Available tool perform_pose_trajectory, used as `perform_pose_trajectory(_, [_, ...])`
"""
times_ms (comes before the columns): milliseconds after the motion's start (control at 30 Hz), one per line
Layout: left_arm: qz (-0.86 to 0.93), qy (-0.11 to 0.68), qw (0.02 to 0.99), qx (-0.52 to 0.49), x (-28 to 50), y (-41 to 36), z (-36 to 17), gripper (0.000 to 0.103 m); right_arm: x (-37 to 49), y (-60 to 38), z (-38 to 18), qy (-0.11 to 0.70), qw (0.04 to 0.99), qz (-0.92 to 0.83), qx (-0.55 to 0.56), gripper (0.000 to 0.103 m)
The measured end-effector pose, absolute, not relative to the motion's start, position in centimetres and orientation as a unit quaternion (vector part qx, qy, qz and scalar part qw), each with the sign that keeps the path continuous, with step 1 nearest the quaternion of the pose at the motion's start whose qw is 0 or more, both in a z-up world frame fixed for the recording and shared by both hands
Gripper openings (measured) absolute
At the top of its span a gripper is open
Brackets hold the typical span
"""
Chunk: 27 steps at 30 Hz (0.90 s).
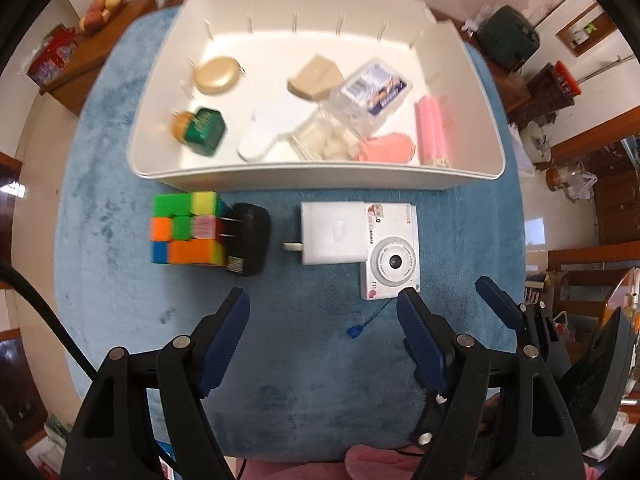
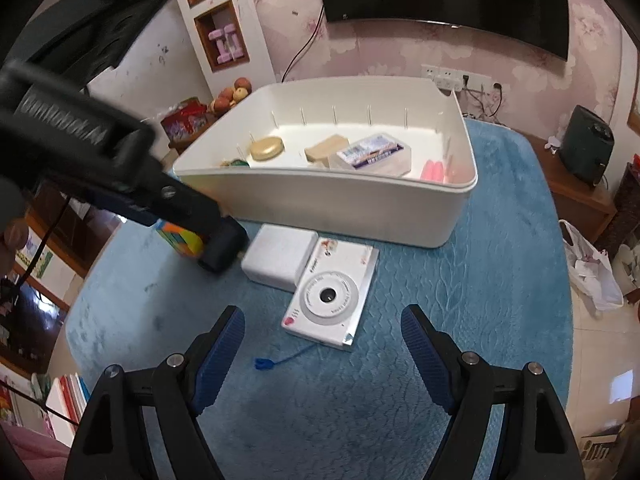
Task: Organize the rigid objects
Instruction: 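Withdraw both open tools toward the Rubik's cube and white charger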
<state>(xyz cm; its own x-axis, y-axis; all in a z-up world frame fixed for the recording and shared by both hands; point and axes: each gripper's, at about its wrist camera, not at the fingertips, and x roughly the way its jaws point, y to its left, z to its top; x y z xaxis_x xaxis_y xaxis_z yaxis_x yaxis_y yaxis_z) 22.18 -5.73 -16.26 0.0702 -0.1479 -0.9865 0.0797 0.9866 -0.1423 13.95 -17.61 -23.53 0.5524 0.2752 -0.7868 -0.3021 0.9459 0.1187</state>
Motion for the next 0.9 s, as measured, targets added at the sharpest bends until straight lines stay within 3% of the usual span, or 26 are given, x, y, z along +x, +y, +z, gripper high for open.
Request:
perform_pose_trajectory(300, [-0.057,0.724,0.688,-0.01,24.2,-7.4,-20.3,0.079,14.8,-17.7,-26.4,0.457,0.87,0.183,-0.03,0.081])
perform_pose_trajectory(900, [-0.018,0.745,0.667,0.0,25.4,-6.8,-24.4,0.079,15.7,-18.0,-29.3,0.468,0.863,0.19,-0.013,0.081])
